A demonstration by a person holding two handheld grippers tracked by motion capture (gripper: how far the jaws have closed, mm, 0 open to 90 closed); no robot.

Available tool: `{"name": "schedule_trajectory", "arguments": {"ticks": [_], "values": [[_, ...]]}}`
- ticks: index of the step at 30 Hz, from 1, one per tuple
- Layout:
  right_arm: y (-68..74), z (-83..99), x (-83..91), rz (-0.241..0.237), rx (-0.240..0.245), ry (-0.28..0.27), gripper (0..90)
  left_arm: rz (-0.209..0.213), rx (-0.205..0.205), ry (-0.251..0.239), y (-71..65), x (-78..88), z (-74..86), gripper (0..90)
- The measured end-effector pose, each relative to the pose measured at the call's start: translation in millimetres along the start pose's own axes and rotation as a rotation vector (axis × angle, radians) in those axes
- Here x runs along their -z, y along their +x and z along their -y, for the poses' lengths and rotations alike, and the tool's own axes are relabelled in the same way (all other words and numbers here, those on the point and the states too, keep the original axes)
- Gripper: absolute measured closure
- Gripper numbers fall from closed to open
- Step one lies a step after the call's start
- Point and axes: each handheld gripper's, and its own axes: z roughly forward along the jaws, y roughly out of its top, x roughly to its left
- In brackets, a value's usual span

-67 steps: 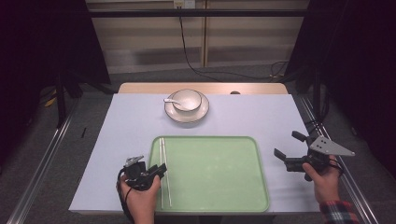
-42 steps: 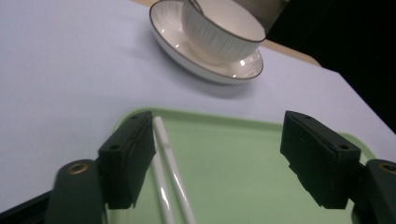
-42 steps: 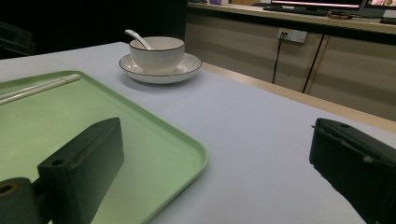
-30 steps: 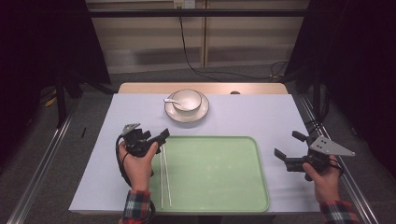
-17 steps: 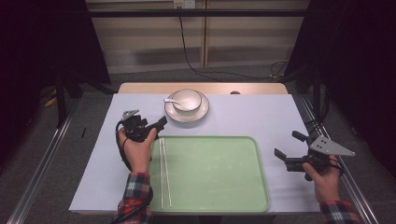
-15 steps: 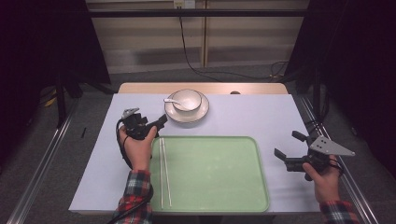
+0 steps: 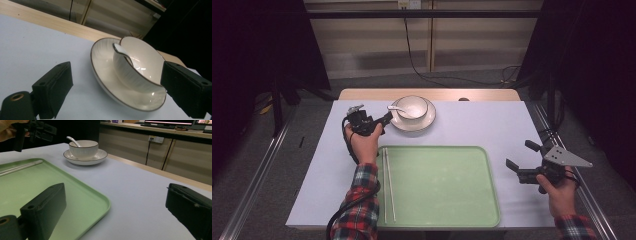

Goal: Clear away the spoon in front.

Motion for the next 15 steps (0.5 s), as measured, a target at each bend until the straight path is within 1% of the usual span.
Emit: {"name": "schedule_trajectory", "arguments": {"ticks": [1,4,5,7,8,9,10,11,12,14,15], "values": [[0.0,0.0,0.0,0.0,0.0,0.0,2.3,-0.002,0.001,-0.001,0.0,-3.2,-0.8,11.6],[0.0,0.0,0.1,-0.002,-0.001,-0.003,2.3,0.012,0.017,-0.001,-2.3,-12.2,-2.3,13.6],[-0.1,0.0,0.0,0.0,0.001,-0.003,2.3,0.01,0.015,0.002,-2.8,-14.9,-2.8,14.1],[-0.3,0.2,-0.1,-0.003,0.001,-0.001,2.3,0.004,0.031,-0.001,-3.2,-21.2,-2.7,16.0],[0.1,0.2,-0.5,-0.005,-0.003,-0.003,2.3,0.006,0.032,0.001,-2.7,-23.7,-2.8,16.9],[0.0,0.2,-0.4,-0.005,-0.002,-0.003,2.3,0.005,0.046,-0.007,-2.8,-25.9,-2.7,19.2],[-0.3,0.2,0.0,-0.001,0.002,0.0,2.3,0.004,0.041,-0.004,-2.6,-27.7,-2.9,20.1],[-0.3,0.1,0.1,-0.007,-0.001,-0.002,2.3,-0.003,0.044,-0.012,-2.9,-30.0,-2.9,21.3],[-0.6,0.1,0.3,0.001,0.002,-0.001,2.3,0.001,0.052,-0.012,-3.3,-31.8,-2.7,22.0],[-0.9,0.6,0.0,-0.003,0.0,-0.002,2.3,-0.004,0.062,-0.015,-4.3,-35.2,-2.2,25.4],[-1.0,0.7,0.1,-0.005,-0.001,-0.001,2.3,0.006,0.062,-0.018,-3.7,-36.4,-2.2,28.0]]}}
